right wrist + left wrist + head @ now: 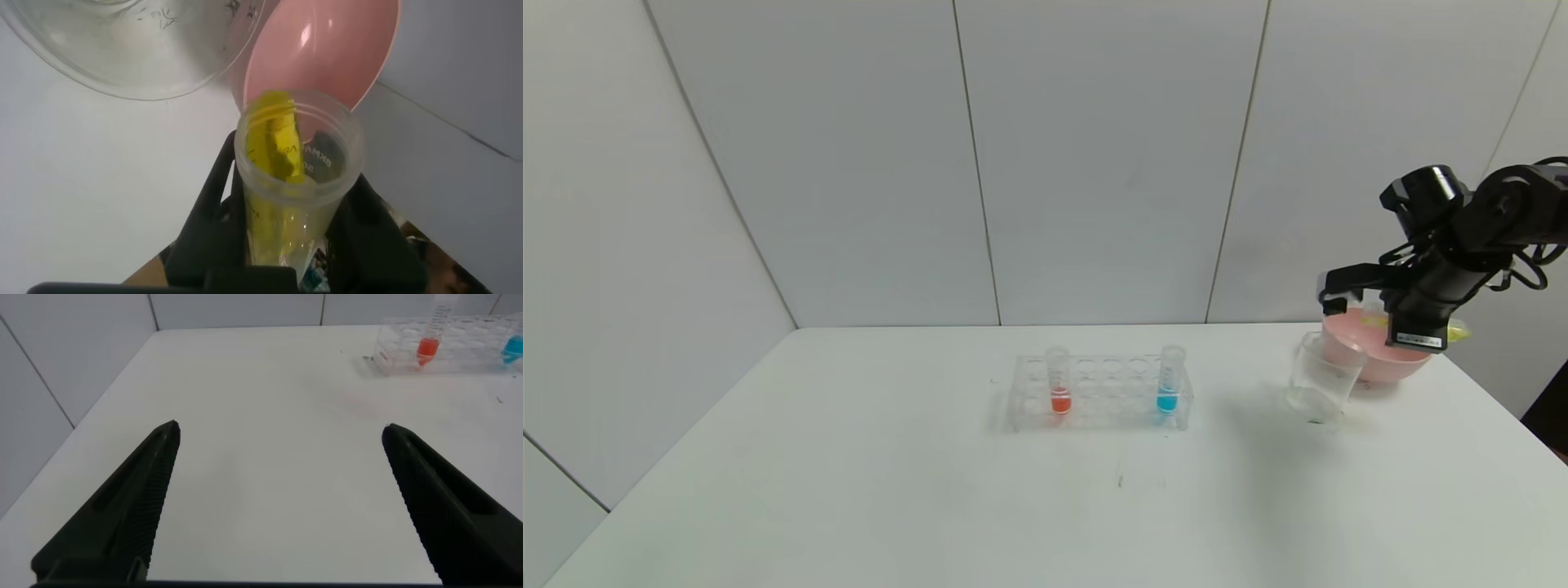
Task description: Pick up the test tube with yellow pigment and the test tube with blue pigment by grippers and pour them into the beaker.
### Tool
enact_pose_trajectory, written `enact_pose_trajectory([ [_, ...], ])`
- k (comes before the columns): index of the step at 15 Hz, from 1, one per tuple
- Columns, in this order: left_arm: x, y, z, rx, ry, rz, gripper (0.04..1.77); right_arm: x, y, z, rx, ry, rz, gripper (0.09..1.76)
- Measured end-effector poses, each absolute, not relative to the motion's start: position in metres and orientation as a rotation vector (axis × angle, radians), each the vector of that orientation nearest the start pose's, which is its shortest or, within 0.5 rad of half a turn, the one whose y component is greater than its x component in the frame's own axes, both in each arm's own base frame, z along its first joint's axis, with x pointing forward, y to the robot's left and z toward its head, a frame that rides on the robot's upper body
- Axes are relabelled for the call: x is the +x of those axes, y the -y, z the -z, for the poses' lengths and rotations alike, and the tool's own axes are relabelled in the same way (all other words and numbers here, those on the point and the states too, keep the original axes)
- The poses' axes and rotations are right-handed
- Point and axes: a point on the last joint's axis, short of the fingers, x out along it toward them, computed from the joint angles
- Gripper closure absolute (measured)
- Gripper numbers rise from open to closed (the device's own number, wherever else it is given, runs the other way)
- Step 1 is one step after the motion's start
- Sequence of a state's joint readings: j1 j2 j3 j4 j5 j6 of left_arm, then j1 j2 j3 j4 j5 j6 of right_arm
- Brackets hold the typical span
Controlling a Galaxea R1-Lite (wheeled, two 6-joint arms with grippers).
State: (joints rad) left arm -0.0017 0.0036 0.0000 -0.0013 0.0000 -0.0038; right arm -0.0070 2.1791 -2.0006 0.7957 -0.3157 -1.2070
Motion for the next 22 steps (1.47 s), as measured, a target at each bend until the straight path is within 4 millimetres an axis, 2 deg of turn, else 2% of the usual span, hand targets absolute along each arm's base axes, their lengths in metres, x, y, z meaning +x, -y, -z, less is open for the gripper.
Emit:
enact_pose_trajectory([
  [9, -0.023, 0.0, -0.076, -0.004, -0.002, 0.002, 0.05, 0.413, 0.003, -0.205, -1.318, -1.071, -0.306, 1.26],
  [22, -0.023, 0.0, -0.076, -0.004, -0.002, 0.002, 0.05, 0.407, -0.019, -0.216, -1.592, -1.137, -0.256, 1.26],
])
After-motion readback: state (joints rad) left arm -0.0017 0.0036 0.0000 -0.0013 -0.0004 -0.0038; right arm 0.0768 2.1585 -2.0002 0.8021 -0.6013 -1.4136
